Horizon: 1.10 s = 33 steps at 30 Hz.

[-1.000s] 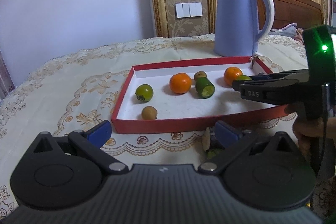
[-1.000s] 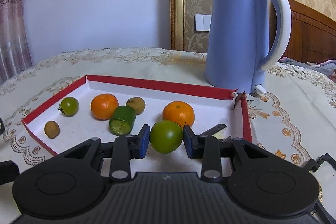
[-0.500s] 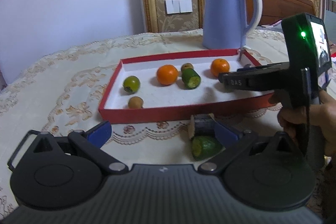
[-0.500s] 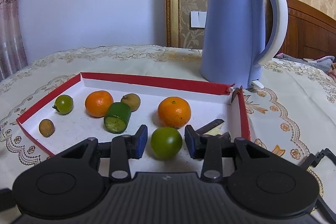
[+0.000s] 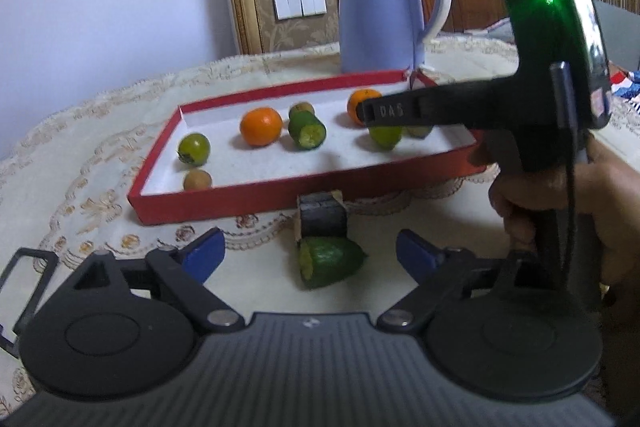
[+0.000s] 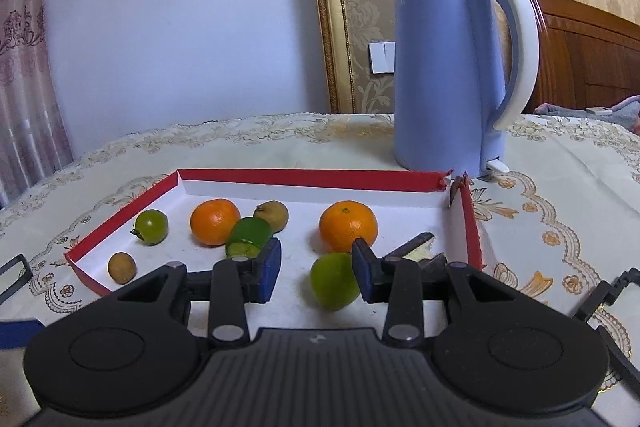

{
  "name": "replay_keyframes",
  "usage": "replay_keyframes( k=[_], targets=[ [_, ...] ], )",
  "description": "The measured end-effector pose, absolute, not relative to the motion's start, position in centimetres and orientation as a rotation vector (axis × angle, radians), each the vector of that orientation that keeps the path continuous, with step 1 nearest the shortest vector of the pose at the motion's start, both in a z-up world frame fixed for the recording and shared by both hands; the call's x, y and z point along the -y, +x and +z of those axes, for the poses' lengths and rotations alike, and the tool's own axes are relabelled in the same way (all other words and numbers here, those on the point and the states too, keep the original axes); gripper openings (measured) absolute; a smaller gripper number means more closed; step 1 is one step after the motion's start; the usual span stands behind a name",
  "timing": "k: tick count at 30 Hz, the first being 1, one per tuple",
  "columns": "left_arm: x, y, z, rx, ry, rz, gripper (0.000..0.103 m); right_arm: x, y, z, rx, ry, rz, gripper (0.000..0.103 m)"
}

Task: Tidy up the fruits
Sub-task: 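Open the right tool to release the tomato while the left tool closes on a cucumber chunk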

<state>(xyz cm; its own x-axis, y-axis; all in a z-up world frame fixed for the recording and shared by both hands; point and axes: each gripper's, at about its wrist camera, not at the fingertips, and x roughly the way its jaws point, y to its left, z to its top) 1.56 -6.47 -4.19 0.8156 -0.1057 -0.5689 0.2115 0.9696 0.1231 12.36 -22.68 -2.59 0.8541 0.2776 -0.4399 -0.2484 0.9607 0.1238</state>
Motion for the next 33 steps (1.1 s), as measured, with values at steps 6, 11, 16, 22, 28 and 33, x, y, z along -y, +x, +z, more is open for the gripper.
replay_keyframes(
  k=[6,11,16,22,28,33],
  targets=[
    [6.9,2.4,-5.2,-0.632,0.188,-0.165,0.082,22.7,12.2,-2.6,-0.470,0.067,0.282,0.038],
    [6.8,3.1,-5.5,-0.657,0.159,-0.179,0.071,22.6,12.2,-2.6,-0.472,0.063,0.285,0.038],
    [6.7,3.7,-5.6,-0.677,0.129,-0.189,0.058,22.5,12.2,-2.7,-0.474,0.057,0.288,0.038],
    [6.5,3.7,-5.5,-0.681,0.114,-0.214,0.039,22.5,12.3,-2.8,-0.477,0.057,0.287,0.038],
    [5.9,3.9,-5.3,-0.691,0.078,-0.231,0.037,22.5,12.2,-2.8,-0.477,0.056,0.285,0.038],
    [5.4,3.6,-5.1,-0.692,0.066,-0.239,0.037,22.6,12.2,-2.8,-0.478,0.060,0.281,0.038]
  ],
)
